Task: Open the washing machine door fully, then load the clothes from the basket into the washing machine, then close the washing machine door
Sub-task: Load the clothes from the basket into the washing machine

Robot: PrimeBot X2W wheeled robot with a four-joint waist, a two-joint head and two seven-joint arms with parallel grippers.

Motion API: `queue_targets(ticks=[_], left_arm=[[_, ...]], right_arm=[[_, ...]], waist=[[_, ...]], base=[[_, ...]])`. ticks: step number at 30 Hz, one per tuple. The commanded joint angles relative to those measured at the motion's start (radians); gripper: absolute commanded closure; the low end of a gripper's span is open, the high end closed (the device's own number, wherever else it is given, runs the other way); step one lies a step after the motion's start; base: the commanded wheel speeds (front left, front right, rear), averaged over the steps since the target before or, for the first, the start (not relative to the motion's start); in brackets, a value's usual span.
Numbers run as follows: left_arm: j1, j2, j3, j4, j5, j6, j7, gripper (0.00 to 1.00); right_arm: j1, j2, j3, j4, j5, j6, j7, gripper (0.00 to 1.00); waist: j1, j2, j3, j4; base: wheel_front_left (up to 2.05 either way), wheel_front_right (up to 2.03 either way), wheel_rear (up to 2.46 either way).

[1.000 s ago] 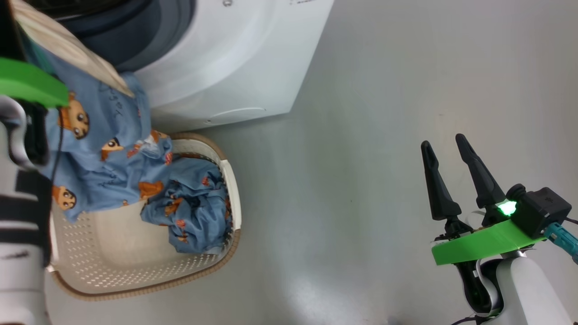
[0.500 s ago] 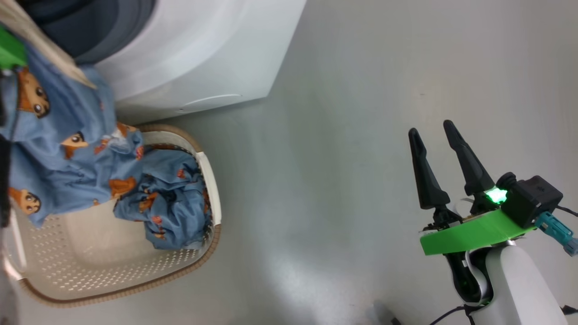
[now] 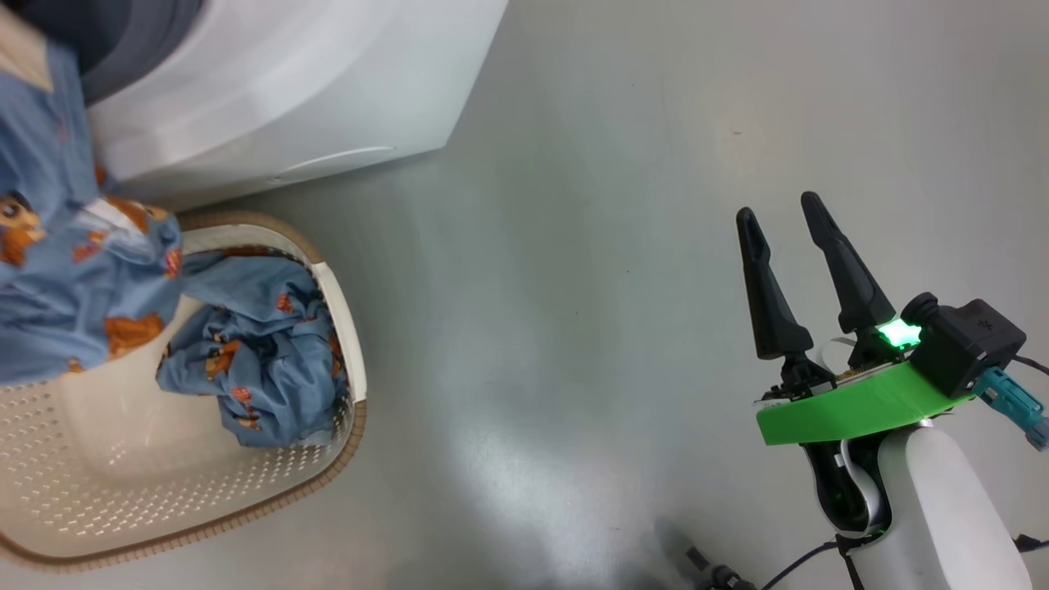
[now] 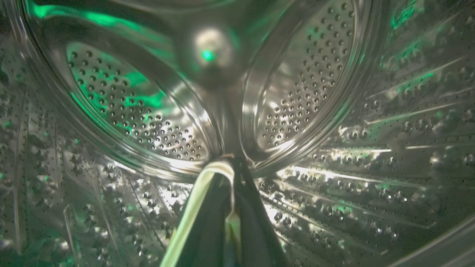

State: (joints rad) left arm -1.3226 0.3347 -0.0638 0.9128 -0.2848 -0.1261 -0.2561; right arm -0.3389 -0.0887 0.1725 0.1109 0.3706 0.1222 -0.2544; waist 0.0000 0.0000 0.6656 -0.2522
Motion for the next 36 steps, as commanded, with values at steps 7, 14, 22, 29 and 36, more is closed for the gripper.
queue_targets(ticks=[7, 14, 22, 29, 36], left_arm=[[-0.005, 0.053, 0.099, -0.266, 0.074, 0.018, -0.006, 1.00], [0.034, 0.029, 0.118, -0.154, 0.087, 0.006, -0.006, 1.00], [-0.020, 0.030, 0.083, 0.074, 0.084, -0.002, -0.006, 1.00], [-0.051, 0.031, 0.057, 0.156, 0.077, -0.004, -0.006, 0.80], [-0.046, 0.026, 0.038, 0.217, 0.055, -0.004, -0.006, 0.40]], right_arm=[[-0.012, 0.011, 0.027, -0.029, -0.003, 0.008, -0.007, 0.00], [-0.016, 0.014, 0.028, -0.022, -0.004, 0.008, -0.007, 0.00], [-0.014, 0.013, 0.031, -0.020, -0.004, 0.008, -0.007, 0.00], [-0.013, 0.013, 0.017, -0.020, -0.008, 0.008, -0.007, 0.00], [-0.010, 0.017, 0.014, -0.027, 0.001, 0.008, -0.007, 0.00]], waist=[[0.0000, 0.0000, 0.029, -0.013], [0.0000, 0.0000, 0.026, -0.008], [0.0000, 0.0000, 0.015, -0.002], [0.0000, 0.0000, 0.007, 0.004], [0.0000, 0.0000, -0.006, 0.010]], base=[[0.00, 0.00, 0.00], [0.00, 0.00, 0.00], [0.00, 0.00, 0.00], [0.00, 0.00, 0.00], [0.00, 0.00, 0.00]])
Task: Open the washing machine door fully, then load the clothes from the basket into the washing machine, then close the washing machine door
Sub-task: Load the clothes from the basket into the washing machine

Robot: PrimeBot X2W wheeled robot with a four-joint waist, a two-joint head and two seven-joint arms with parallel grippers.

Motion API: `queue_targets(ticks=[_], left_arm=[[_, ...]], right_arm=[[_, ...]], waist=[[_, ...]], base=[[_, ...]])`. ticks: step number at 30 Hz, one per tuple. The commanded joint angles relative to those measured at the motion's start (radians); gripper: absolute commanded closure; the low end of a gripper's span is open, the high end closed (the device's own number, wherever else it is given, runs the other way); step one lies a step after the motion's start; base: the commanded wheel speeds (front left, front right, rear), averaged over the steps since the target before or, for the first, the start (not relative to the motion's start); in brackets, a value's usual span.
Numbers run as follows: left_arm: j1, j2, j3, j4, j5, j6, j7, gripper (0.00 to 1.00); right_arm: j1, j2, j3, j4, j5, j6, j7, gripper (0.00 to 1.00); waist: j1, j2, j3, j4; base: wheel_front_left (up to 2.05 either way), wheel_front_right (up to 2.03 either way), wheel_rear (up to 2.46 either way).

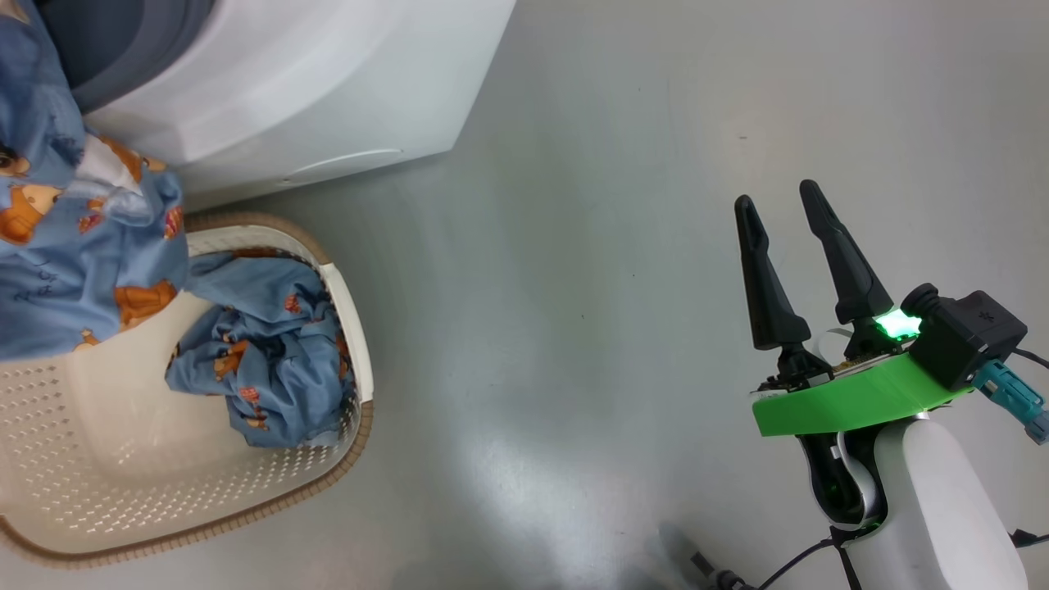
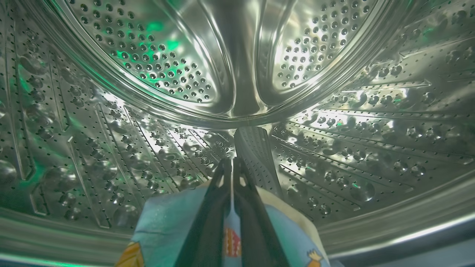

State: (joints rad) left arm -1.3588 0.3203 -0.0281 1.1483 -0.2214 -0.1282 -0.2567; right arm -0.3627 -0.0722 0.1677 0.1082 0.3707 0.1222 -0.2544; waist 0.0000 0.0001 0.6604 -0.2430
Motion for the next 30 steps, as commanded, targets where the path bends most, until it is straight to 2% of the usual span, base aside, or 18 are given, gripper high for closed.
queue_targets(ticks=[1, 3, 5, 18, 30], left_arm=[[-0.011, 0.040, 0.000, -0.013, -0.013, -0.002, -0.005, 0.22], [-0.010, 0.038, -0.007, -0.007, -0.020, -0.002, -0.005, 0.08], [-0.006, 0.035, -0.012, -0.007, -0.028, -0.002, -0.005, 0.00], [0.104, 0.010, -0.016, -0.094, -0.092, -0.002, -0.005, 0.00], [0.318, -0.024, 0.002, -0.269, -0.129, -0.002, -0.005, 0.00]], right_arm=[[0.015, 0.000, 0.018, -0.024, -0.001, 0.008, -0.007, 0.00], [0.017, -0.002, 0.018, -0.025, 0.001, 0.008, -0.007, 0.00], [0.019, -0.004, 0.020, -0.029, 0.003, 0.008, -0.007, 0.00], [0.032, -0.024, 0.028, -0.038, 0.021, 0.008, -0.007, 0.00], [0.067, -0.040, 0.011, -0.032, 0.010, 0.008, -0.007, 0.00]], waist=[[0.0000, -0.0001, -0.003, 0.002], [0.0000, -0.0001, -0.006, 0.006], [0.0000, -0.0001, -0.010, 0.009], [0.0000, -0.0001, -0.048, 0.040], [0.0000, -0.0001, -0.117, 0.081]], base=[[0.00, 0.00, 0.00], [0.00, 0.00, 0.00], [0.00, 0.00, 0.00], [0.00, 0.00, 0.00], [0.00, 0.00, 0.00]])
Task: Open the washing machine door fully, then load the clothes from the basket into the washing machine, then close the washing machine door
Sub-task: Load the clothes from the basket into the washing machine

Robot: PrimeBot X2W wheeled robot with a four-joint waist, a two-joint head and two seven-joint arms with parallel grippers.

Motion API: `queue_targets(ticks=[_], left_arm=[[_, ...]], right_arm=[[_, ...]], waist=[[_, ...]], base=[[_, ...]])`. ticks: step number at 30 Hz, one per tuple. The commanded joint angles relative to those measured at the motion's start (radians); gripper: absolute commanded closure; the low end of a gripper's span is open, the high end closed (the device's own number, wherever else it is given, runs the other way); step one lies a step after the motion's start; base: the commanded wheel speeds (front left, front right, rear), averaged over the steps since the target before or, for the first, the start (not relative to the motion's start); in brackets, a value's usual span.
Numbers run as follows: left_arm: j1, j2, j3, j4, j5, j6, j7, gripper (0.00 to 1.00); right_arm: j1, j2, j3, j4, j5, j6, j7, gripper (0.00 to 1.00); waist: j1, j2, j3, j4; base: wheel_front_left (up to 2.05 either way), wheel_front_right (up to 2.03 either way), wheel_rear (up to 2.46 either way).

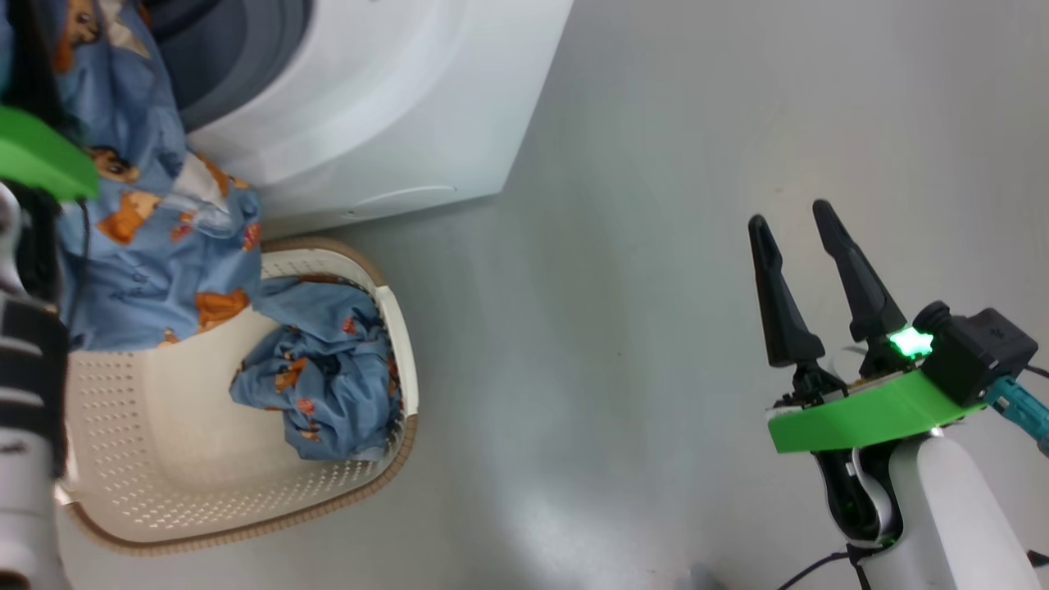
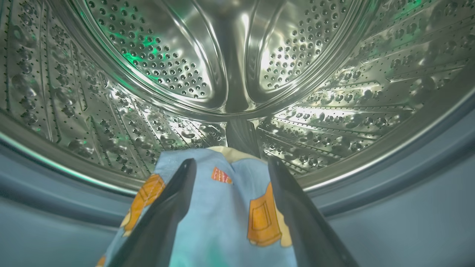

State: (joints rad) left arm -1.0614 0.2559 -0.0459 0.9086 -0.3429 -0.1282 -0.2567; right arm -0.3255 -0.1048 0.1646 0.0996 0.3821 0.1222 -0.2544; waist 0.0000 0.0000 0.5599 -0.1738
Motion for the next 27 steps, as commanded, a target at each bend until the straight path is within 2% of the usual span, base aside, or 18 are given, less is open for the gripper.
queue_targets(ticks=[1, 18, 27], left_arm=[[0.040, 0.039, 0.022, -0.044, -0.008, -0.002, -0.005, 0.00], [0.362, -0.026, 0.055, -0.319, -0.009, -0.002, -0.005, 0.00], [0.537, -0.051, 0.069, -0.421, 0.004, -0.002, -0.005, 0.00]], right_arm=[[0.033, -0.009, 0.015, -0.022, 0.000, 0.008, -0.007, 0.00], [0.098, -0.039, -0.009, -0.008, 0.011, 0.008, -0.007, 0.00], [0.138, -0.054, -0.014, -0.004, 0.014, 0.008, -0.007, 0.00]], waist=[[0.0000, 0.0000, -0.024, 0.015], [0.0000, 0.0000, -0.140, 0.064], [0.0000, 0.0000, -0.209, 0.084]], base=[[0.00, 0.00, 0.00], [0.00, 0.00, 0.00], [0.00, 0.00, 0.00]])
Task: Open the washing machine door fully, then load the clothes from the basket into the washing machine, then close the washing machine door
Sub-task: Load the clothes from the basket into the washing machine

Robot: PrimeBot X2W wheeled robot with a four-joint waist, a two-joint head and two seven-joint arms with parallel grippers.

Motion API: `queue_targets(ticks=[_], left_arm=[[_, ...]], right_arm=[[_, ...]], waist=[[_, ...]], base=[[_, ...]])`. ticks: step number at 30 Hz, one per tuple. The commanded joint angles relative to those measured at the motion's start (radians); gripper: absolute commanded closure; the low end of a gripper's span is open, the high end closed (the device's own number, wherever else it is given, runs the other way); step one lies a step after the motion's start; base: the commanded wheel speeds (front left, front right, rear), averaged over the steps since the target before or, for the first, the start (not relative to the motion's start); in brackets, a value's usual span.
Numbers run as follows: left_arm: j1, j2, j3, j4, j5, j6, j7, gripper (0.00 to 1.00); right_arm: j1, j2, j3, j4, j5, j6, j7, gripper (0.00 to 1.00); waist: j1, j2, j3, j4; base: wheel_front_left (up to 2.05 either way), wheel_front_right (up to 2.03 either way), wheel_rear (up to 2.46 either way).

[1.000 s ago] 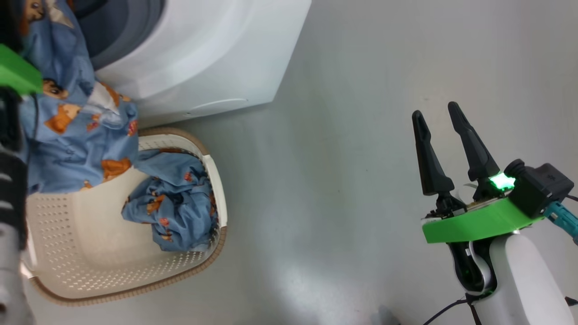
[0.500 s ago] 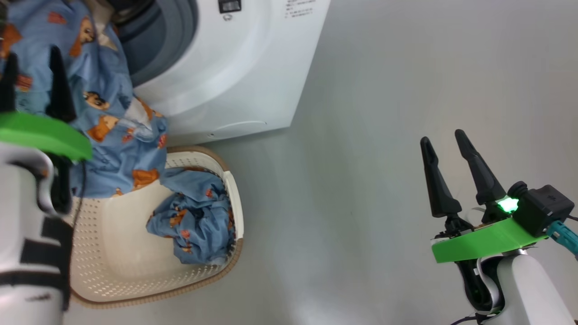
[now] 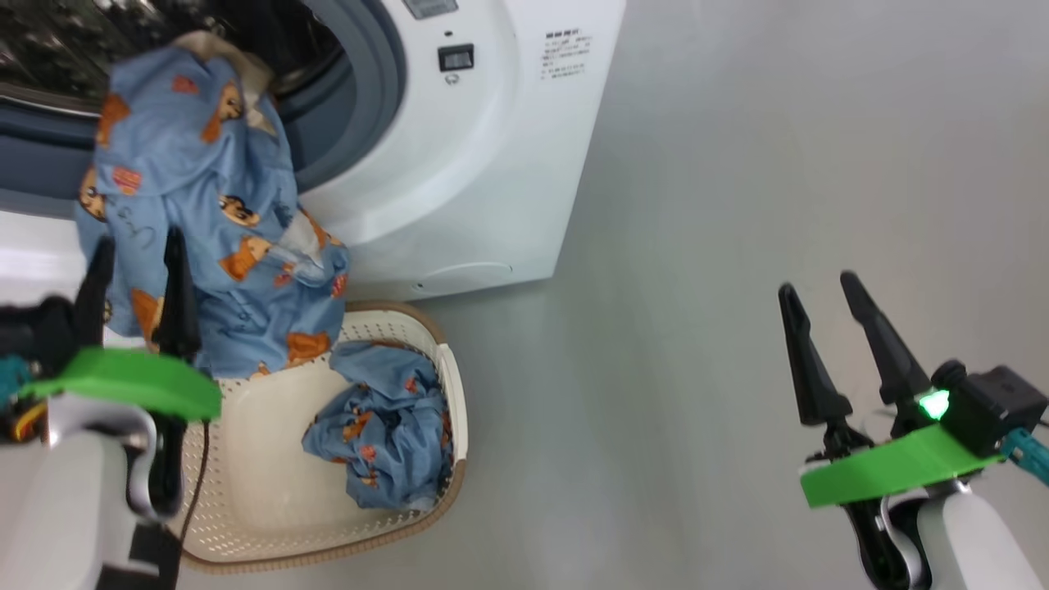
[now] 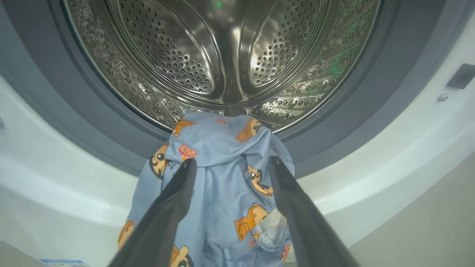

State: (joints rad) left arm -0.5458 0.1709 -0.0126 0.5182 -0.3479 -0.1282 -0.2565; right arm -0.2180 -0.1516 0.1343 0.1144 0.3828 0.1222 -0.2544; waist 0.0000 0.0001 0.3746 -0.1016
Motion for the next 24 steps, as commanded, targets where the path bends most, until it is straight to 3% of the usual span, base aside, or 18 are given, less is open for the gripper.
queue_targets(ticks=[1, 24], left_arm=[[0.039, 0.030, 0.043, -0.040, 0.009, -0.002, -0.005, 0.00], [0.333, -0.040, 0.096, -0.214, 0.050, -0.002, -0.005, 0.00]], right_arm=[[0.036, -0.009, 0.016, -0.018, 0.014, 0.008, -0.007, 0.00], [0.132, -0.036, 0.004, -0.012, 0.017, 0.008, -0.007, 0.00]], waist=[[0.0000, -0.0001, -0.031, 0.014], [0.0000, -0.0001, -0.161, 0.042]], base=[[0.00, 0.00, 0.00], [0.00, 0.00, 0.00]])
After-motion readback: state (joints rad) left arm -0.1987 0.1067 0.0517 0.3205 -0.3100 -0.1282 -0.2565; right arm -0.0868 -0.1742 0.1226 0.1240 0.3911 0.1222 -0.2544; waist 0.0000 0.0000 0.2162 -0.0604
